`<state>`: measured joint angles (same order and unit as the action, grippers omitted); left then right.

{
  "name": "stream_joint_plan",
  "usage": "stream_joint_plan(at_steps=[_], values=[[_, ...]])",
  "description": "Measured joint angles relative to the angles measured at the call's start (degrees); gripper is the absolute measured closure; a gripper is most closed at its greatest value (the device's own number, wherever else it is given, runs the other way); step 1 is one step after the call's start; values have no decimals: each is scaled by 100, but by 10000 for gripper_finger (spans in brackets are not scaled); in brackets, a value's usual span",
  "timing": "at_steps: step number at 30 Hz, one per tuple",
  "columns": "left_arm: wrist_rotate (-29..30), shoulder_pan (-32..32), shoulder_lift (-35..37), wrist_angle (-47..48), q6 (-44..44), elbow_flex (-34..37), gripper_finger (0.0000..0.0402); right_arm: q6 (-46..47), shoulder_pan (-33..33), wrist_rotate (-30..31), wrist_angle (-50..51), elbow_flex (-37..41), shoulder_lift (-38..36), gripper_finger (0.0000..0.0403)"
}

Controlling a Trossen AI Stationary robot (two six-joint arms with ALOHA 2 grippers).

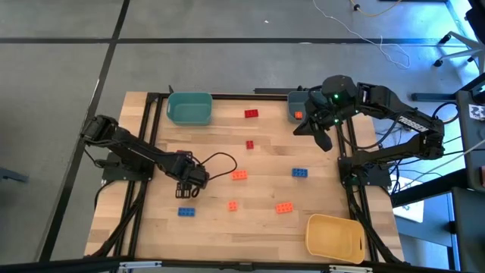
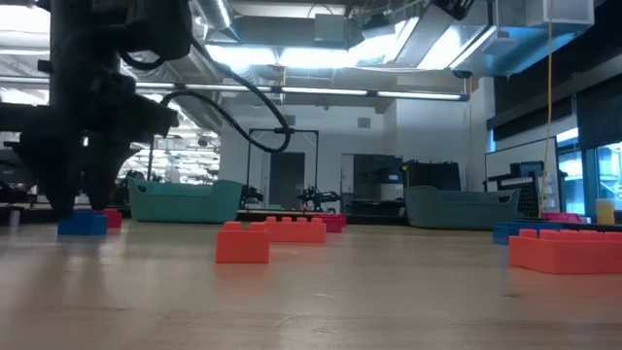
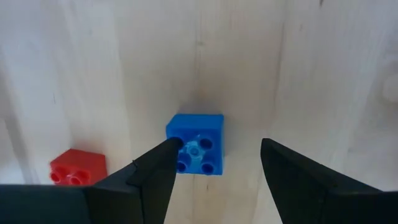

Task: Sort & place blocks by color
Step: Put the blue game piece into the green bin

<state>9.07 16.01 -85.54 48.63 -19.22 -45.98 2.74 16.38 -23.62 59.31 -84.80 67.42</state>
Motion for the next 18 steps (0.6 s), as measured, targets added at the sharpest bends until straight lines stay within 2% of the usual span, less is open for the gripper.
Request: stream_joint_plan(at_steps=[6, 10, 18], values=[[346, -15, 135, 152, -41, -6, 178, 22, 0, 0, 0, 1, 0, 391], [108, -78, 138, 118, 23, 34, 178, 116, 0, 2, 0, -1, 0, 391], [91, -309, 136, -52, 39, 375, 178, 168, 0, 2, 2, 0, 0, 391]])
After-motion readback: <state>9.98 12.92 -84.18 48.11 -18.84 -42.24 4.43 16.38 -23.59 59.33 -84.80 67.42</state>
